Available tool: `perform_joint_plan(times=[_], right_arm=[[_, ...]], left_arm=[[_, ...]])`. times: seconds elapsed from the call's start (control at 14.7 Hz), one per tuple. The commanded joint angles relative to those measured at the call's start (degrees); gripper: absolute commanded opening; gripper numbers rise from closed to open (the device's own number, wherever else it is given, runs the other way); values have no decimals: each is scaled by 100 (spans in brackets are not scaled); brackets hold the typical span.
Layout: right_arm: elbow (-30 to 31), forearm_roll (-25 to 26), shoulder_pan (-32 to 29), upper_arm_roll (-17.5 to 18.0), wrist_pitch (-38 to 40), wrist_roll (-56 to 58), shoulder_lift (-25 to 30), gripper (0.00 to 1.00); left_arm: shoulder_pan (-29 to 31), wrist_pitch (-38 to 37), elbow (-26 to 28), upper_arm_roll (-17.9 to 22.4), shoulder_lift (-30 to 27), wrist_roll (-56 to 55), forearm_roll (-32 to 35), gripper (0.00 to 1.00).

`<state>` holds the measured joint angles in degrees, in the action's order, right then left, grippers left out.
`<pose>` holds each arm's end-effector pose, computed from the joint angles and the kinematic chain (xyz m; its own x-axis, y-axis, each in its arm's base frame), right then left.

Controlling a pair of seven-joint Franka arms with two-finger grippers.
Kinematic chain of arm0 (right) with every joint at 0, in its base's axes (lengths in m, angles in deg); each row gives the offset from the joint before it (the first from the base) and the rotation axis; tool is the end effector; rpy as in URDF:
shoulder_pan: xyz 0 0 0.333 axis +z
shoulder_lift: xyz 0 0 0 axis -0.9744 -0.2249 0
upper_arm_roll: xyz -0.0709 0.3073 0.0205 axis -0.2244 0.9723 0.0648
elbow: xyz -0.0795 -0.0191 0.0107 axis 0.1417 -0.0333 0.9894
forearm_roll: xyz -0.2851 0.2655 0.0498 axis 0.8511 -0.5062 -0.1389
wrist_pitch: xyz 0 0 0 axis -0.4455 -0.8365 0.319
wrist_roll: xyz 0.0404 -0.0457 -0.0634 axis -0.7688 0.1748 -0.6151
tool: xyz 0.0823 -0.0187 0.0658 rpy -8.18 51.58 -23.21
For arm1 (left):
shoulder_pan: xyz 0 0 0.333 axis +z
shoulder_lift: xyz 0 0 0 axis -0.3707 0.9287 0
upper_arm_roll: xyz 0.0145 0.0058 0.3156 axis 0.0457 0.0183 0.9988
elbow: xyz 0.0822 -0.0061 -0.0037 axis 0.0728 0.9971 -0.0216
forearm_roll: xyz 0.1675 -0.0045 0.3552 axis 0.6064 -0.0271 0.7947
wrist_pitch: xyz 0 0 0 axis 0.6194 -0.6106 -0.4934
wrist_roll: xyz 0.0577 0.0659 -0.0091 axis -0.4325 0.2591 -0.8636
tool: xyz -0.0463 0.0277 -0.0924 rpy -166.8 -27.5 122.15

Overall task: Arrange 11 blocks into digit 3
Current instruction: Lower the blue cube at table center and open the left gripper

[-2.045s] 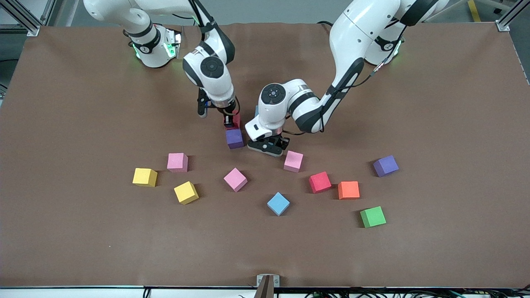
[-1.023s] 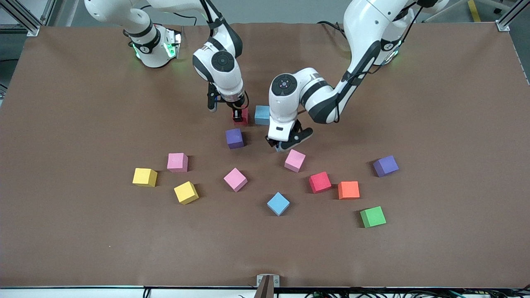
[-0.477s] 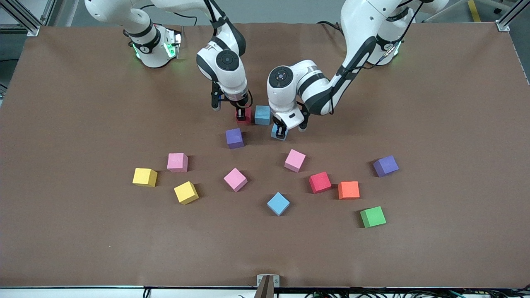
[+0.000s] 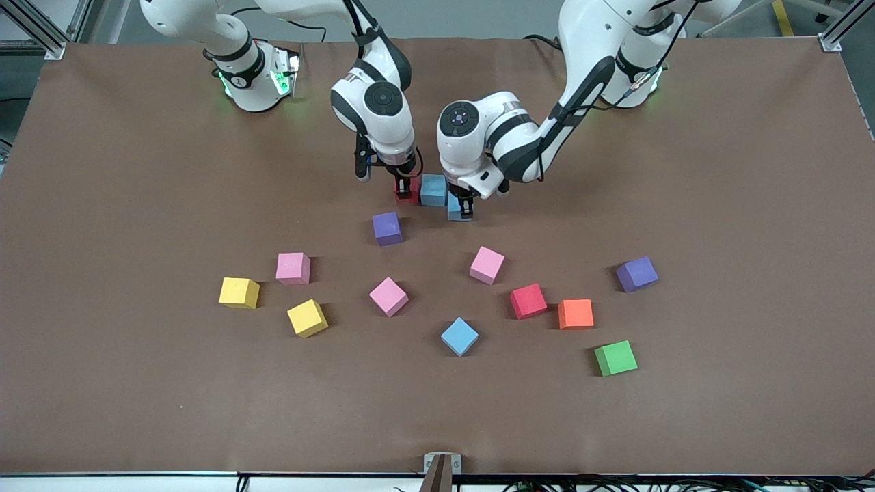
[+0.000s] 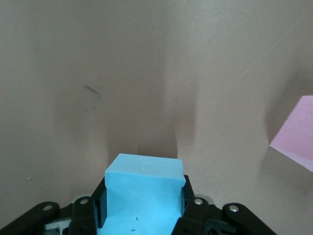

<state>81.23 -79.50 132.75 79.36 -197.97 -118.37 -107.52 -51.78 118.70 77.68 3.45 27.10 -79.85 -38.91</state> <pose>0.3362 0.4356 0.2065 0.0360 -0.9990 -0.0278 -0.9992 -0.0366 0.0182 0.3785 -0.4770 0.2175 -0.0836 0.9949 0.0571 0.9963 0.0847 -0.0169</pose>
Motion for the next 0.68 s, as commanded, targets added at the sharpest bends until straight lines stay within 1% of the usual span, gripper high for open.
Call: perform_joint_plan(times=[0.0,0.27,0.61], right_arm=[[-200,-187,191,15,-228,-157,-487,0],[-262,-187,182,15,-228,-166,-539,0],[-341,-187,182,15,-228,-175,-592,0]], left_arm=[[22,-14,404,-87,-329,-888,16,42],[13,-14,423,-140,-268,-1073,16,42],[-83,-14,221,-140,-65,-1073,16,42]])
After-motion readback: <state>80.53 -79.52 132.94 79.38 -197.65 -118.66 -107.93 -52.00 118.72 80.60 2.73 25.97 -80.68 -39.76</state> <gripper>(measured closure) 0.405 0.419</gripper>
